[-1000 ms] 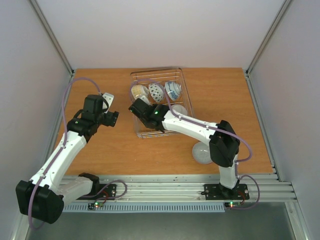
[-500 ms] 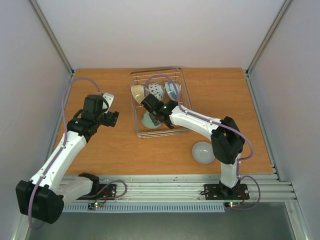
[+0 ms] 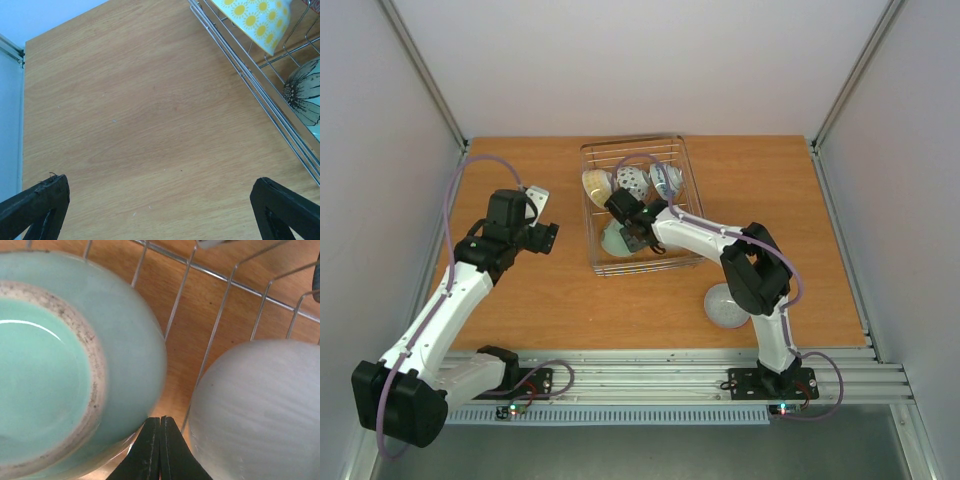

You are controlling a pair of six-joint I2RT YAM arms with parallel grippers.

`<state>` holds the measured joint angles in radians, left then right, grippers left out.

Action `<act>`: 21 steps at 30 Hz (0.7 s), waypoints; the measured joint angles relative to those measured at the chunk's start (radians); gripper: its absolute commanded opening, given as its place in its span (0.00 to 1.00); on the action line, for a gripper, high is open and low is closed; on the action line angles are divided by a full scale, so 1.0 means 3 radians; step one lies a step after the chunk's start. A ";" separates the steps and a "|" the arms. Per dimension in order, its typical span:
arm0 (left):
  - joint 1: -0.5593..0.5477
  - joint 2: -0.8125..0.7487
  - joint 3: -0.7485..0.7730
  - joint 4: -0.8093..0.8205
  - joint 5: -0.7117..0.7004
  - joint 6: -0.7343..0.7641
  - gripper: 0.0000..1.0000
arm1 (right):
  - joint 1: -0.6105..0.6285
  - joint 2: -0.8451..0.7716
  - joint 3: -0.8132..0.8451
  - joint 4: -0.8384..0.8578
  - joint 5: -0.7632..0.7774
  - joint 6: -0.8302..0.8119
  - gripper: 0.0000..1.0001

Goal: Load the bowls into the dish rack

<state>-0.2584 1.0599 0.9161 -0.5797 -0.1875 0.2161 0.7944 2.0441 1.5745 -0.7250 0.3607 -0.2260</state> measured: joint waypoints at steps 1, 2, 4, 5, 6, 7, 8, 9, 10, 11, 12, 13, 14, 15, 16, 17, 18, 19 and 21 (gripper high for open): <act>0.0000 0.0000 0.0000 0.0000 0.0001 0.0000 0.99 | -0.0003 0.0005 0.0023 -0.0001 -0.0017 -0.0001 0.01; 0.0000 0.0000 0.0000 0.0000 0.0001 0.0001 0.99 | -0.0003 0.0009 0.0045 0.0003 -0.0034 -0.0001 0.01; 0.0000 0.0000 0.0000 0.0000 0.0001 0.0001 0.99 | -0.0003 0.0022 0.0098 0.0009 -0.0061 -0.0003 0.01; 0.0000 0.0000 0.0000 0.0000 0.0001 0.0001 0.99 | -0.0003 0.0028 0.0121 0.0013 -0.0067 -0.0003 0.01; 0.0000 0.0000 0.0000 0.0000 0.0001 0.0003 0.99 | -0.0003 0.0037 0.0145 0.0015 -0.0070 -0.0004 0.01; 0.0000 0.0000 0.0000 0.0000 0.0001 0.0003 0.99 | -0.0003 0.0048 0.0169 0.0022 -0.0074 -0.0004 0.01; 0.0000 0.0000 0.0000 0.0000 0.0003 0.0003 0.99 | -0.0003 0.0060 0.0193 0.0027 -0.0075 -0.0005 0.01; 0.0000 0.0000 -0.0001 0.0000 0.0003 0.0003 0.99 | -0.0003 0.0070 0.0209 0.0036 -0.0078 -0.0008 0.01; 0.0000 0.0000 -0.0001 0.0000 0.0003 0.0003 0.99 | -0.0003 0.0081 0.0226 0.0046 -0.0083 -0.0010 0.01; 0.0000 0.0000 -0.0001 0.0000 0.0003 0.0003 0.99 | -0.0003 0.0088 0.0238 0.0058 -0.0086 -0.0015 0.01; 0.0000 0.0000 -0.0001 0.0000 0.0003 0.0003 0.99 | -0.0003 0.0090 0.0240 0.0078 -0.0097 -0.0024 0.01; 0.0000 0.0000 -0.0001 0.0000 0.0004 0.0004 0.99 | -0.0003 0.0090 0.0240 0.0095 -0.0122 -0.0036 0.01; 0.0000 0.0000 -0.0001 0.0000 0.0004 0.0004 0.99 | -0.0003 0.0090 0.0240 0.0111 -0.0148 -0.0045 0.01; 0.0000 0.0000 -0.0001 0.0000 0.0004 0.0004 0.99 | -0.0003 0.0089 0.0240 0.0131 -0.0177 -0.0053 0.01; 0.0000 0.0000 -0.0001 0.0000 0.0005 0.0004 0.99 | -0.0003 0.0089 0.0240 0.0145 -0.0212 -0.0060 0.01; 0.0000 0.0000 -0.0001 0.0000 0.0006 0.0004 0.99 | -0.0003 0.0089 0.0240 0.0160 -0.0248 -0.0064 0.01; 0.0000 0.0000 -0.0001 0.0000 0.0009 0.0003 0.99 | -0.0003 0.0089 0.0240 0.0174 -0.0282 -0.0065 0.01; 0.0000 0.0000 -0.0001 0.0000 0.0013 0.0004 0.99 | -0.0003 0.0089 0.0240 0.0188 -0.0310 -0.0067 0.01; 0.0000 0.0000 -0.0001 0.0000 0.0015 0.0004 0.99 | -0.0003 0.0089 0.0234 0.0210 -0.0326 -0.0066 0.01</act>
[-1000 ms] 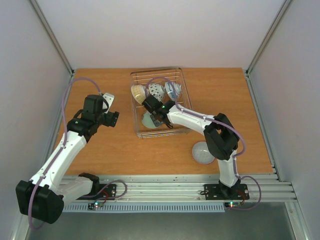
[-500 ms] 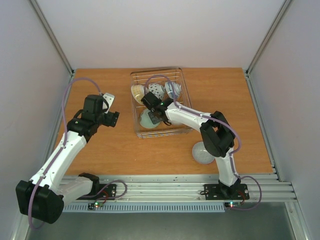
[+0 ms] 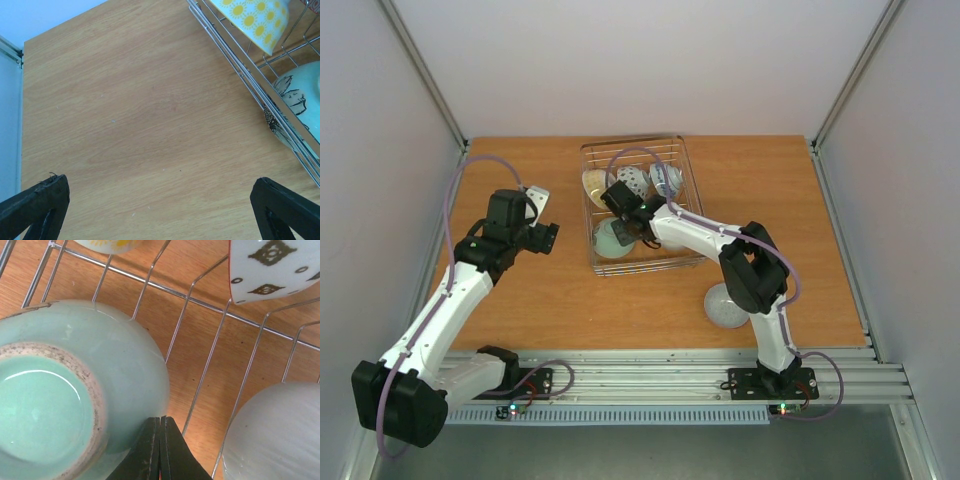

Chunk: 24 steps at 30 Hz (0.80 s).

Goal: Load the bowls into the dish rack

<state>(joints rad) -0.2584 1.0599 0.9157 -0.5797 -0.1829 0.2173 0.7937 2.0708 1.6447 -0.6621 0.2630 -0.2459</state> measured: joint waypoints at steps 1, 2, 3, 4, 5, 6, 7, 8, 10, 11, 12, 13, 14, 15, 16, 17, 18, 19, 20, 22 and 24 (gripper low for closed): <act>0.0000 0.0000 0.0000 0.0000 0.0000 0.0000 0.99 | -0.0003 -0.0004 -0.0006 0.0008 0.0008 0.0000 0.01; 0.0000 0.0000 0.0000 0.0000 0.0000 0.0000 0.99 | -0.0003 -0.0013 -0.0029 0.0013 0.0025 0.0005 0.01; 0.0000 0.0000 0.0000 0.0000 0.0001 0.0000 0.99 | 0.0001 -0.0027 -0.0050 0.0009 0.0047 0.0011 0.01; 0.0000 0.0000 0.0000 0.0000 0.0000 -0.0001 0.99 | 0.0008 -0.0047 -0.0081 0.0001 0.0067 0.0019 0.01; 0.0000 0.0000 -0.0001 0.0000 0.0001 0.0000 0.99 | 0.0014 -0.0079 -0.0125 -0.0005 0.0084 0.0027 0.01; 0.0000 0.0000 -0.0001 0.0000 0.0001 0.0000 0.99 | 0.0024 -0.0132 -0.0195 -0.0008 0.0089 0.0037 0.01; 0.0000 0.0000 -0.0001 0.0000 0.0003 -0.0001 0.99 | 0.0038 -0.0203 -0.0271 -0.0020 0.0089 0.0047 0.01; 0.0000 0.0000 -0.0001 0.0000 0.0008 0.0000 0.99 | 0.0053 -0.0276 -0.0337 -0.0036 0.0084 0.0060 0.01; 0.0000 0.0000 -0.0001 0.0000 0.0013 0.0000 0.99 | 0.0099 -0.0463 -0.0487 -0.0058 0.0043 0.0084 0.01; 0.0000 0.0000 -0.0001 0.0000 0.0013 0.0000 0.99 | 0.0117 -0.0526 -0.0528 -0.0065 0.0024 0.0093 0.01; 0.0000 0.0000 -0.0001 0.0000 0.0013 0.0000 0.99 | 0.0145 -0.0618 -0.0580 -0.0061 -0.0023 0.0103 0.01; 0.0000 0.0000 -0.0001 0.0000 0.0013 0.0000 0.99 | 0.0164 -0.0679 -0.0613 -0.0057 -0.0061 0.0112 0.01; 0.0000 0.0000 -0.0001 0.0000 0.0013 0.0000 0.99 | 0.0174 -0.0729 -0.0632 -0.0056 -0.0103 0.0122 0.01; 0.0000 0.0000 -0.0003 0.0000 0.0013 0.0000 1.00 | 0.0182 -0.0757 -0.0638 -0.0051 -0.0134 0.0128 0.01; 0.0000 0.0000 -0.0003 0.0000 0.0013 0.0000 0.99 | 0.0193 -0.0772 -0.0640 -0.0036 -0.0174 0.0134 0.01; 0.0000 0.0000 -0.0003 0.0000 0.0013 0.0000 0.99 | 0.0200 -0.0773 -0.0640 -0.0013 -0.0206 0.0135 0.01; 0.0000 0.0000 -0.0003 0.0000 0.0013 0.0000 0.99 | 0.0202 -0.0772 -0.0640 0.0003 -0.0235 0.0136 0.01; 0.0000 0.0000 -0.0003 0.0000 0.0013 0.0000 0.99 | 0.0201 -0.0763 -0.0640 0.0006 -0.0262 0.0137 0.01; 0.0000 0.0000 -0.0003 0.0000 0.0013 0.0000 0.99 | 0.0201 -0.0748 -0.0638 0.0010 -0.0281 0.0139 0.01; 0.0001 0.0000 -0.0005 0.0000 0.0013 0.0000 0.99 | 0.0201 -0.0698 -0.0627 0.0017 -0.0317 0.0139 0.01; 0.0001 0.0000 -0.0005 -0.0001 0.0013 0.0000 0.99 | 0.0197 -0.0605 -0.0590 0.0015 -0.0338 0.0139 0.01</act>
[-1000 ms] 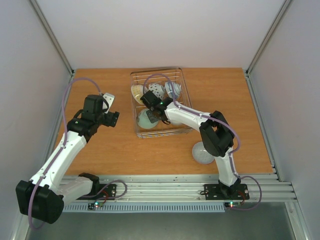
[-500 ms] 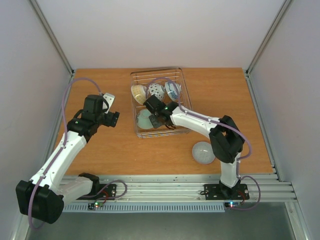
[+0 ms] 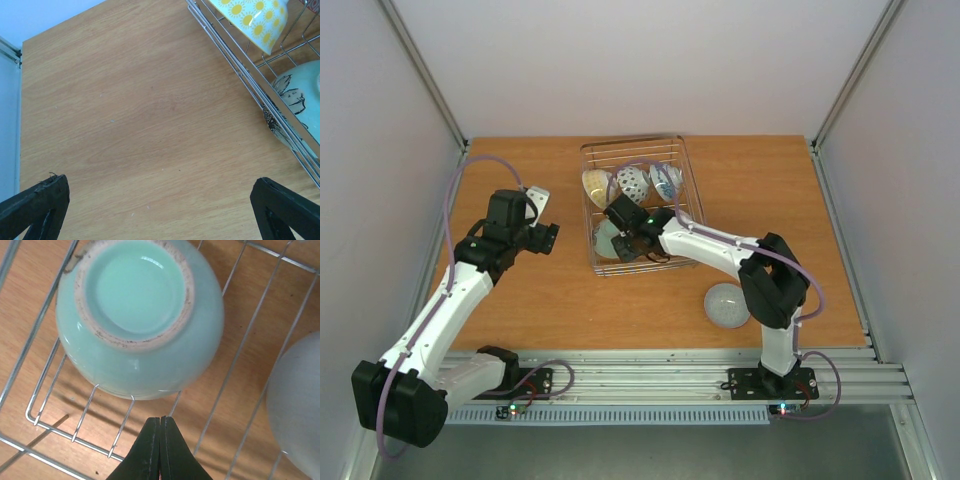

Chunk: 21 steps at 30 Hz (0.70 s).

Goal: Load the bowls into the dish rack

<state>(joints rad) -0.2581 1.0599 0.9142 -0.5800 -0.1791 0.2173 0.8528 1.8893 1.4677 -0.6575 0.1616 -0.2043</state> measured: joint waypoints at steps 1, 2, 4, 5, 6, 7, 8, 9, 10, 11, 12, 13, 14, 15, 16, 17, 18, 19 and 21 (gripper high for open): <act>0.0000 0.0000 0.0000 0.0001 0.0000 0.0000 0.99 | 0.0000 0.0048 0.0014 0.0009 -0.0006 0.0001 0.01; 0.0000 0.0000 -0.0001 0.0001 0.0000 0.0000 0.99 | 0.0000 0.0092 0.0022 0.0011 -0.0017 0.0000 0.01; 0.0000 0.0000 -0.0001 0.0001 0.0000 0.0000 0.99 | 0.0000 0.0165 0.0041 0.0008 -0.0029 0.0000 0.01; 0.0000 0.0000 -0.0001 0.0001 0.0000 0.0000 0.99 | 0.0000 0.0200 0.0058 0.0008 -0.0033 0.0000 0.01; 0.0000 0.0000 -0.0001 0.0001 0.0000 0.0000 0.99 | 0.0000 0.0231 0.0079 0.0009 -0.0041 0.0000 0.01; 0.0000 0.0000 -0.0001 0.0001 0.0000 0.0000 0.99 | 0.0000 0.0256 0.0108 0.0000 -0.0053 0.0000 0.01; 0.0000 0.0000 -0.0001 0.0001 0.0000 0.0000 0.99 | 0.0000 0.0276 0.0134 0.0006 -0.0053 0.0000 0.01; 0.0000 0.0000 -0.0001 0.0001 0.0000 0.0000 0.99 | 0.0000 0.0294 0.0161 0.0006 -0.0056 -0.0001 0.01; 0.0000 0.0000 -0.0001 0.0001 0.0000 0.0000 0.99 | 0.0000 0.0308 0.0179 0.0010 -0.0057 -0.0001 0.01; 0.0000 0.0000 -0.0001 0.0001 0.0000 0.0001 0.99 | 0.0000 0.0323 0.0201 0.0008 -0.0056 -0.0003 0.01; 0.0000 0.0000 -0.0001 0.0001 0.0000 0.0000 0.99 | -0.0003 0.0347 0.0233 -0.0001 -0.0056 -0.0004 0.01; 0.0000 0.0000 -0.0001 0.0001 0.0000 0.0001 0.99 | -0.0005 0.0375 0.0271 -0.0011 -0.0053 -0.0006 0.01; 0.0000 0.0000 -0.0001 0.0001 0.0000 0.0000 0.99 | -0.0010 0.0413 0.0320 -0.0022 -0.0052 -0.0009 0.01; 0.0000 0.0000 -0.0001 0.0001 0.0000 0.0001 0.99 | -0.0019 0.0445 0.0359 -0.0022 -0.0052 -0.0011 0.01; 0.0000 0.0000 -0.0001 0.0001 0.0000 0.0000 0.99 | -0.0028 0.0479 0.0403 -0.0023 -0.0052 -0.0018 0.01; 0.0000 0.0000 -0.0001 0.0001 0.0000 0.0001 1.00 | -0.0039 0.0511 0.0441 -0.0022 -0.0052 -0.0020 0.01; 0.0000 0.0000 -0.0001 0.0001 0.0000 0.0001 0.99 | -0.0046 0.0538 0.0474 -0.0017 -0.0051 -0.0023 0.01; 0.0000 0.0000 -0.0001 0.0001 0.0000 0.0001 0.99 | -0.0055 0.0567 0.0507 -0.0015 -0.0052 -0.0029 0.01; 0.0000 0.0000 -0.0001 0.0001 0.0000 0.0001 0.99 | -0.0071 0.0615 0.0554 -0.0018 -0.0053 -0.0039 0.01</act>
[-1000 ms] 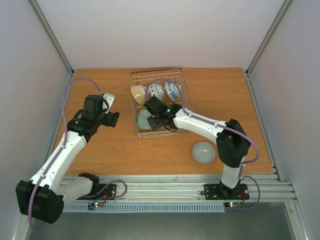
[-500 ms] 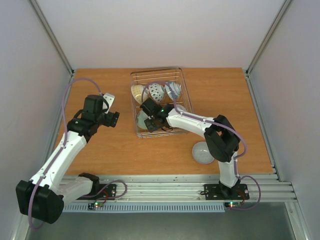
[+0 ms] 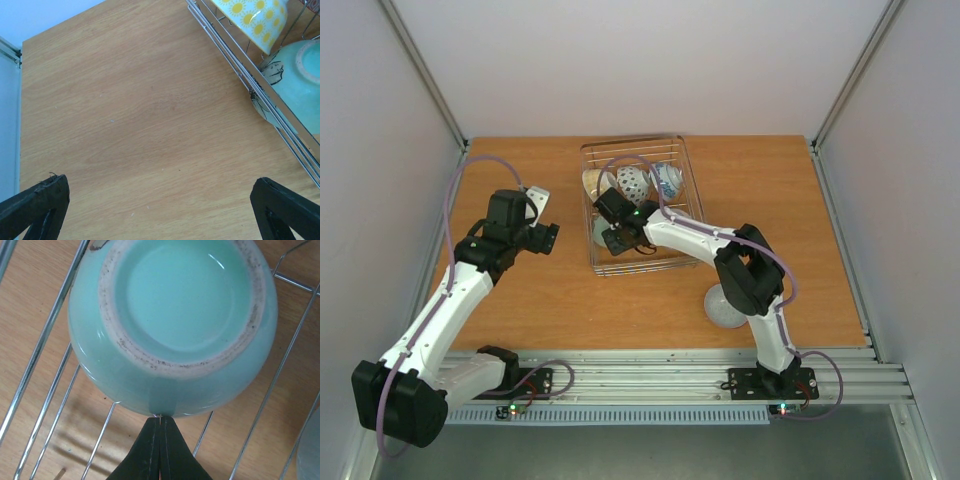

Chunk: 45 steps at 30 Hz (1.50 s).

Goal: Load the bowls into the dish rack

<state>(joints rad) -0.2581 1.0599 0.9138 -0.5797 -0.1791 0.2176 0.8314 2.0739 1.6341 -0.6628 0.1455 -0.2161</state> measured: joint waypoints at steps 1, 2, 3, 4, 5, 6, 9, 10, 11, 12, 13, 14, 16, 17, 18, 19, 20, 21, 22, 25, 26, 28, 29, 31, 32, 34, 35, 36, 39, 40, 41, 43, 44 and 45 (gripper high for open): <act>0.0000 0.0000 0.0000 0.0000 0.0000 0.0000 0.99 | -0.0009 0.0020 0.0020 -0.0004 0.0000 -0.0006 0.01; 0.0000 0.0000 0.0000 0.0000 0.0000 0.0000 0.99 | -0.0017 0.0033 0.0041 -0.0019 -0.0001 -0.0009 0.01; 0.0000 0.0000 0.0000 0.0000 0.0000 0.0000 1.00 | -0.0023 0.0042 0.0055 -0.0031 -0.0003 -0.0013 0.01; 0.0003 0.0000 0.0000 0.0000 0.0001 0.0000 0.99 | -0.0028 0.0050 0.0067 -0.0042 -0.0004 -0.0019 0.01; 0.0003 0.0000 0.0000 0.0000 0.0001 0.0000 0.99 | -0.0032 0.0053 0.0075 -0.0055 -0.0006 -0.0022 0.01; 0.0003 0.0000 0.0000 0.0000 0.0001 0.0000 0.99 | -0.0037 0.0057 0.0089 -0.0069 -0.0008 -0.0029 0.01; 0.0003 0.0000 0.0000 0.0000 0.0004 0.0000 0.99 | -0.0048 0.0060 0.0099 -0.0089 -0.0011 -0.0043 0.01; 0.0003 0.0000 0.0000 0.0000 0.0006 0.0000 0.99 | -0.0051 0.0060 0.0099 -0.0090 -0.0011 -0.0046 0.01; 0.0003 0.0000 0.0000 0.0000 0.0010 0.0000 0.99 | -0.0051 0.0058 0.0098 -0.0090 -0.0011 -0.0046 0.01; 0.0003 0.0000 0.0000 0.0000 0.0013 0.0000 0.99 | -0.0051 0.0050 0.0081 -0.0079 -0.0013 -0.0046 0.01; 0.0003 0.0000 0.0000 0.0000 0.0017 0.0000 0.99 | -0.0052 0.0027 0.0046 -0.0053 -0.0011 -0.0045 0.01; 0.0003 0.0000 0.0000 0.0000 0.0022 0.0000 0.99 | -0.0055 -0.0006 -0.0008 -0.0029 -0.0014 -0.0042 0.01; 0.0003 0.0000 0.0000 0.0000 0.0025 0.0000 0.99 | -0.0061 -0.0134 -0.0173 -0.0001 -0.0008 -0.0024 0.01; 0.0003 0.0000 0.0000 0.0000 0.0029 0.0000 0.99 | -0.0062 -0.0209 -0.0258 0.0013 0.0000 -0.0005 0.01; 0.0003 0.0000 0.0000 0.0000 0.0034 0.0000 0.99 | -0.0064 -0.0286 -0.0338 0.0017 0.0014 0.0011 0.01; 0.0003 0.0000 0.0000 0.0000 0.0036 0.0000 0.99 | -0.0064 -0.0384 -0.0432 0.0018 0.0036 0.0038 0.01; 0.0003 0.0000 0.0000 0.0000 0.0038 0.0000 0.99 | -0.0064 -0.0496 -0.0534 0.0017 0.0061 0.0066 0.01; 0.0003 0.0000 0.0000 0.0000 0.0041 0.0000 1.00 | -0.0064 -0.0577 -0.0595 0.0013 0.0081 0.0083 0.01; 0.0003 0.0001 0.0000 0.0000 0.0046 0.0000 0.99 | -0.0064 -0.0684 -0.0679 0.0018 0.0108 0.0108 0.01; 0.0003 0.0008 0.0000 0.0000 0.0051 0.0000 1.00 | -0.0064 -0.0862 -0.0824 0.0019 0.0174 0.0148 0.01; 0.0003 0.0011 0.0000 -0.0001 0.0051 0.0000 0.99 | -0.0064 -0.0894 -0.0861 0.0019 0.0201 0.0160 0.01; 0.0003 0.0019 0.0000 -0.0001 0.0051 0.0000 0.99 | -0.0070 -0.0907 -0.0907 0.0029 0.0228 0.0184 0.01; 0.0003 0.0022 0.0000 -0.0001 0.0050 0.0000 0.99 | -0.0079 -0.0904 -0.0942 0.0042 0.0231 0.0196 0.01; 0.0003 0.0022 0.0000 -0.0001 0.0050 0.0000 0.99 | -0.0106 -0.0898 -0.1008 0.0045 0.0239 0.0214 0.01; 0.0003 0.0022 0.0000 -0.0001 0.0050 0.0000 0.99 | -0.0121 -0.0894 -0.1034 0.0045 0.0240 0.0223 0.01; 0.0003 0.0022 0.0000 -0.0003 0.0050 0.0000 0.99 | -0.0164 -0.0890 -0.1067 0.0079 0.0252 0.0253 0.01; 0.0003 0.0022 0.0000 -0.0003 0.0051 0.0000 0.99 | -0.0187 -0.0889 -0.1083 0.0093 0.0258 0.0266 0.01; 0.0003 0.0022 0.0000 -0.0003 0.0050 0.0000 0.99 | -0.0209 -0.0888 -0.1100 0.0095 0.0264 0.0275 0.01; 0.0003 0.0022 0.0000 -0.0001 0.0051 0.0000 0.99 | -0.0281 -0.0872 -0.1143 0.0104 0.0272 0.0304 0.01; 0.0003 0.0022 0.0000 -0.0003 0.0051 0.0000 0.99 | -0.0298 -0.0874 -0.1146 0.0100 0.0275 0.0313 0.01; 0.0003 0.0022 0.0000 -0.0003 0.0051 0.0000 0.99 | -0.0310 -0.0874 -0.1146 0.0102 0.0270 0.0319 0.01; 0.0003 0.0023 0.0000 -0.0003 0.0051 0.0000 0.99 | -0.0329 -0.0874 -0.1146 0.0100 0.0257 0.0336 0.01; 0.0003 0.0023 0.0000 -0.0003 0.0051 0.0000 1.00 | -0.0338 -0.0874 -0.1146 0.0099 0.0248 0.0342 0.01; 0.0003 0.0023 0.0000 -0.0003 0.0051 0.0000 0.99 | -0.0348 -0.0874 -0.1146 0.0098 0.0244 0.0348 0.01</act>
<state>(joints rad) -0.2573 1.0668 0.9138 -0.5804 -0.1638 0.2176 0.7269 1.8118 1.2903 -0.6334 0.2188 -0.1116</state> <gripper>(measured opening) 0.994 0.019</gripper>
